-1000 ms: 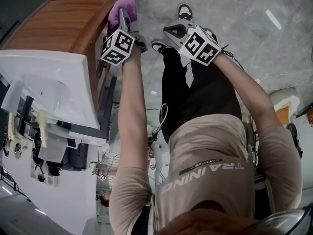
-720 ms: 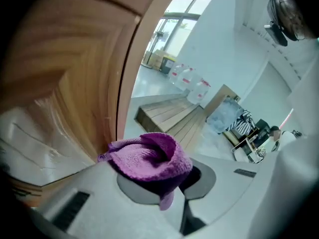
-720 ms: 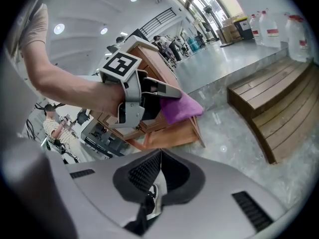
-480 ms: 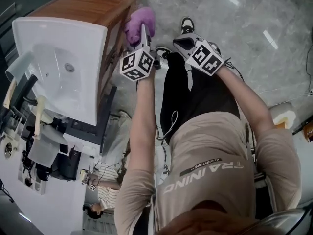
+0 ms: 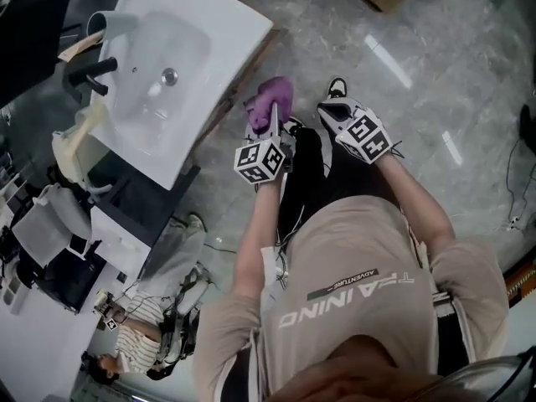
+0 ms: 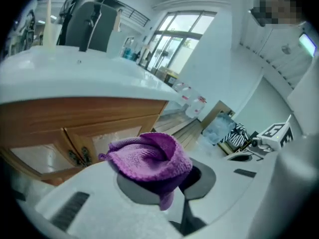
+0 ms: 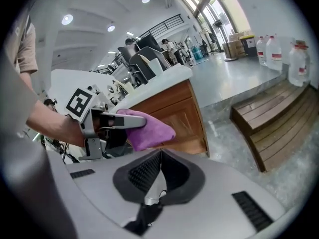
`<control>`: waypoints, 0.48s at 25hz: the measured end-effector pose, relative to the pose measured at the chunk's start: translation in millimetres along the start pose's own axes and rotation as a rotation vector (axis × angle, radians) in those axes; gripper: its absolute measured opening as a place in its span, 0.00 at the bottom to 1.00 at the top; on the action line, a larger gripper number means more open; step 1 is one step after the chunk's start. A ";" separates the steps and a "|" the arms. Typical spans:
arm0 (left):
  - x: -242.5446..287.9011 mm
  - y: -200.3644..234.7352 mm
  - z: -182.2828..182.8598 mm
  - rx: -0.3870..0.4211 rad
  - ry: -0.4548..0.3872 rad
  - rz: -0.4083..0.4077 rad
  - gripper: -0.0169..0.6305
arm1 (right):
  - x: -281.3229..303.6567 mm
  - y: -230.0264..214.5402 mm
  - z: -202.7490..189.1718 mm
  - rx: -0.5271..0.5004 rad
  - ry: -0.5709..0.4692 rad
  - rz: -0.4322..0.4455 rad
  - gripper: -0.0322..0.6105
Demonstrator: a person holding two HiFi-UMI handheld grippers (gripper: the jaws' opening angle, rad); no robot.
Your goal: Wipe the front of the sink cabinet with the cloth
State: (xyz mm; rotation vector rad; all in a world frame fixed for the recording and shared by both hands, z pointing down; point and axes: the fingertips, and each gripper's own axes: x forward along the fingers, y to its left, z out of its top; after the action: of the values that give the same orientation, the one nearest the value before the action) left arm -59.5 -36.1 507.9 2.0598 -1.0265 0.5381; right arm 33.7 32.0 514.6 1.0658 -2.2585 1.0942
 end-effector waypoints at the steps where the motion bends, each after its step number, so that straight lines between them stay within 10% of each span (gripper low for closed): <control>1: -15.6 0.1 7.7 0.030 -0.015 0.005 0.10 | -0.8 10.9 9.3 -0.016 -0.008 0.001 0.07; 12: -163.1 14.4 55.5 0.147 -0.160 0.011 0.10 | 0.6 139.3 113.0 -0.203 -0.069 0.087 0.07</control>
State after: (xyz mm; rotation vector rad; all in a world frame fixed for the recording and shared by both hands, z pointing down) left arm -165.1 -5.4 374.5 2.2580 -1.1200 0.4720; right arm -79.4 -2.5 379.7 0.9441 -2.4294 0.8500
